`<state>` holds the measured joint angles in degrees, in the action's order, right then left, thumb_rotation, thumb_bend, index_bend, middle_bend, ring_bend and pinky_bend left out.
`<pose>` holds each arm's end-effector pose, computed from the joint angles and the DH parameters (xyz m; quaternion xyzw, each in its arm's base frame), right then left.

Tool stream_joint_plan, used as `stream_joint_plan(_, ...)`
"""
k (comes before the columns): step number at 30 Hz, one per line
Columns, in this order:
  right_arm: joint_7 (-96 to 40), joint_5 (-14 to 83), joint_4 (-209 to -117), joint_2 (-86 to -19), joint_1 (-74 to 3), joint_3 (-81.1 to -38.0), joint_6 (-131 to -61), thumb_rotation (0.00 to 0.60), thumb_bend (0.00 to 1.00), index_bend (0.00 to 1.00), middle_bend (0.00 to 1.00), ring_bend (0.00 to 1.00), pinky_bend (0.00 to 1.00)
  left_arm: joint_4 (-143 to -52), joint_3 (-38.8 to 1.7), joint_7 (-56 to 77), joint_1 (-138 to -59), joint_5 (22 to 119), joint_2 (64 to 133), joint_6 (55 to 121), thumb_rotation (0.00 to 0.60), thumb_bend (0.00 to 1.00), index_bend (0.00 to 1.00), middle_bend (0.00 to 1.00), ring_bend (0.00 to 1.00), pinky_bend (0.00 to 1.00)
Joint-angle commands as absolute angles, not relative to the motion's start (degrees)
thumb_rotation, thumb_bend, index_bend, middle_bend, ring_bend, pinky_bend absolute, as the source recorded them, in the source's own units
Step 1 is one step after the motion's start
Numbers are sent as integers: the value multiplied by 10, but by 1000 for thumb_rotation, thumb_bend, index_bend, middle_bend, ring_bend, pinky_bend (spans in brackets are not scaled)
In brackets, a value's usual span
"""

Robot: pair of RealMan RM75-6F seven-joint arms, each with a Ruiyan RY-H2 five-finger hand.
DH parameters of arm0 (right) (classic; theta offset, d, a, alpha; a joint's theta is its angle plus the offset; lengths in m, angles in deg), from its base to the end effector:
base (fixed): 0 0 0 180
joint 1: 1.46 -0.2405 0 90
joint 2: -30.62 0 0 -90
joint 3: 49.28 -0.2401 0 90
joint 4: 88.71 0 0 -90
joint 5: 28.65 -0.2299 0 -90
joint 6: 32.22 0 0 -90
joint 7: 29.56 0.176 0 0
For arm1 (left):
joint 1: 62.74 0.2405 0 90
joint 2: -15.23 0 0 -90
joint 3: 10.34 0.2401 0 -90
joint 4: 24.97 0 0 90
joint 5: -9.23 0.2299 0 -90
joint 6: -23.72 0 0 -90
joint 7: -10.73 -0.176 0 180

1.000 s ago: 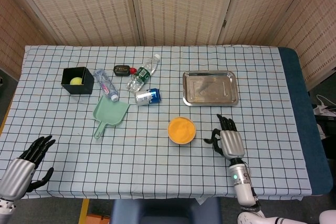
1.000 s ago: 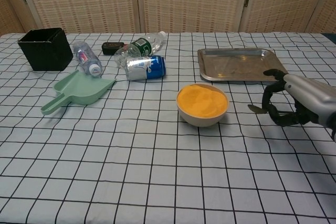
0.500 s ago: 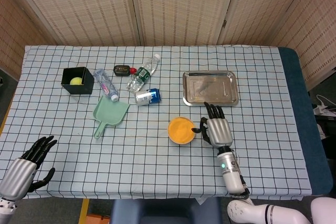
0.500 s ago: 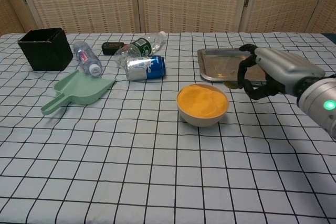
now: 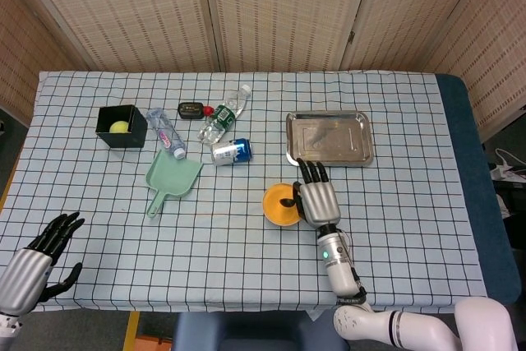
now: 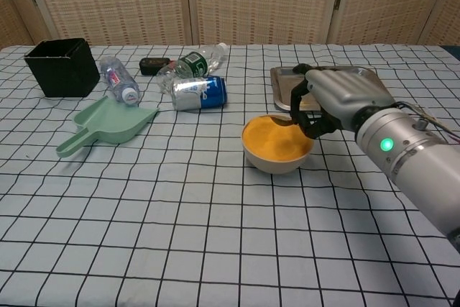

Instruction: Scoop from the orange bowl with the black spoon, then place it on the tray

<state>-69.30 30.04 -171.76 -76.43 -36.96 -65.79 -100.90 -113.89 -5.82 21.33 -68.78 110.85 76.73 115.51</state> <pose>-0.1010 -0.3353 -0.0850 0.6681 -0.4012 0.3759 0.5014 -0.2793 0.1844 0.1311 -0.6625 -0.3621 -0.4524 0.4746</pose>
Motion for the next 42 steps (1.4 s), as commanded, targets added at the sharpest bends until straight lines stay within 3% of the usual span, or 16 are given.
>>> stream_joint_plan(1,-699,294,-1713,-767,-373,-653,-1007,600,468,432,0,0,0,-1138,-58,216,-688,1111,767,1157,600,435,0,10,15,306)
stream_joint_plan(6,-705,285,-1720,-764,-377,-651,-1004,600,467,314,0,0,0,-1135,-58,218,-687,1112,769,1160,600,436,0,11,20,308)
stream_joint_plan(17,-670,323,-1782,-711,-349,-634,-1044,600,466,293,0,0,0,-1134,-60,220,-685,1110,768,1164,600,435,0,10,21,309)
stream_joint_plan(28,-594,295,-1843,-612,-317,-631,-1011,600,465,380,0,0,0,-1137,-61,204,-687,1109,773,1156,600,436,0,10,21,309)
stream_joint_plan(33,-543,314,-1809,-608,-302,-606,-999,600,446,412,0,0,0,-1140,-62,196,-691,1104,775,1145,600,435,0,10,21,309)
stream_joint_plan(42,-471,291,-1770,-613,-304,-617,-954,600,430,458,0,0,0,-1138,-64,192,-693,1098,779,1139,600,436,0,10,21,309)
